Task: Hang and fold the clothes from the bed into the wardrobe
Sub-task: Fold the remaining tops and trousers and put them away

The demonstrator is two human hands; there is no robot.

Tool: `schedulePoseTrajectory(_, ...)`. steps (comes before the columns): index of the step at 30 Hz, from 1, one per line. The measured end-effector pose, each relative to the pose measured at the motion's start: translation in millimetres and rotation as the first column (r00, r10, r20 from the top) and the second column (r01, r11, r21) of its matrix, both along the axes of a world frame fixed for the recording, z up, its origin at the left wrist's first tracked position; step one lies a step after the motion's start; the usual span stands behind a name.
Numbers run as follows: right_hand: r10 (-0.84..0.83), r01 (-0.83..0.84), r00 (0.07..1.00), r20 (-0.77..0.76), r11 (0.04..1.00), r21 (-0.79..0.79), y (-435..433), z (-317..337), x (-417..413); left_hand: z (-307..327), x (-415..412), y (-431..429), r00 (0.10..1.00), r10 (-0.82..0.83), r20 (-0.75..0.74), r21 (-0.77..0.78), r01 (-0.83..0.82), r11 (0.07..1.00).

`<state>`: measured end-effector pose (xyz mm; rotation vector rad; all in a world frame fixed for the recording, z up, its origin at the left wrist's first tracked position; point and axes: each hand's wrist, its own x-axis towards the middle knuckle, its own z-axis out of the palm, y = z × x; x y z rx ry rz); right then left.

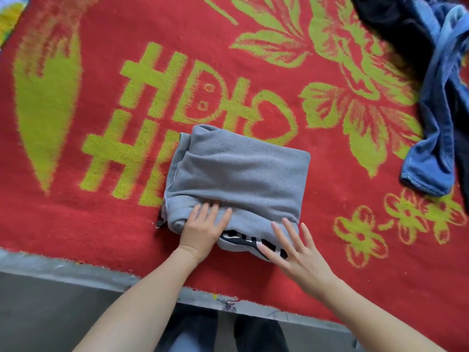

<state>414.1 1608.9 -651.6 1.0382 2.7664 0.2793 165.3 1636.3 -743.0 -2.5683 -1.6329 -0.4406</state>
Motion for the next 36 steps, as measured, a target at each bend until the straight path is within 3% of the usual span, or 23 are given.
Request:
schedulePoseTrajectory(3, -0.017, 0.023, 0.995, -0.094, 0.998, 0.062, -23.4, -34.2, -28.9, 5.1, -1.7, 7.0, 0.998, -0.059, 0.011, 0.004, 0.059, 0.998)
schedulePoseTrajectory(8, -0.207, 0.244, 0.95, -0.235, 0.96, 0.139, 17.8, -47.2, -44.3, 19.5, -6.6, 15.7, 0.992, -0.111, 0.064, -0.029, 0.113, 0.993)
schedulePoseTrajectory(11, -0.097, 0.143, 0.965, -0.245, 0.974, 0.177, 27.3, -41.6, -37.0, 22.5, -9.0, 12.6, 0.991, -0.109, 0.081, 0.011, 0.108, 0.994)
schedulePoseTrajectory(16, -0.002, 0.036, 0.975, -0.224, 0.988, 0.148, 34.3, -15.7, -36.5, 3.7, -33.0, -11.1, 0.994, -0.094, -0.051, 0.125, 0.1, 0.987)
schedulePoseTrajectory(20, 0.089, -0.05, 0.97, -0.226, 0.984, 0.17, 43.5, -2.8, -36.7, -1.8, -37.1, 7.8, 0.998, -0.032, -0.05, 0.208, 0.042, 0.977)
schedulePoseTrajectory(24, 0.105, -0.059, 0.968, -0.227, 0.978, 0.201, 56.6, 8.5, -38.0, 8.7, -37.2, 37.3, 0.992, -0.12, -0.028, 0.217, 0.123, 0.968)
schedulePoseTrajectory(31, 0.219, -0.165, 0.955, -0.2, 0.953, 0.254, 63.6, 47.2, -33.4, 64.6, -44.4, 26.8, 0.994, -0.108, 0.025, 0.226, 0.099, 0.969)
schedulePoseTrajectory(36, 0.334, -0.266, 0.912, -0.237, 0.923, 0.277, 58.7, 103.6, -48.9, 138.1, -60.1, -10.5, 1.0, 0.02, -0.009, 0.232, -0.017, 0.973)
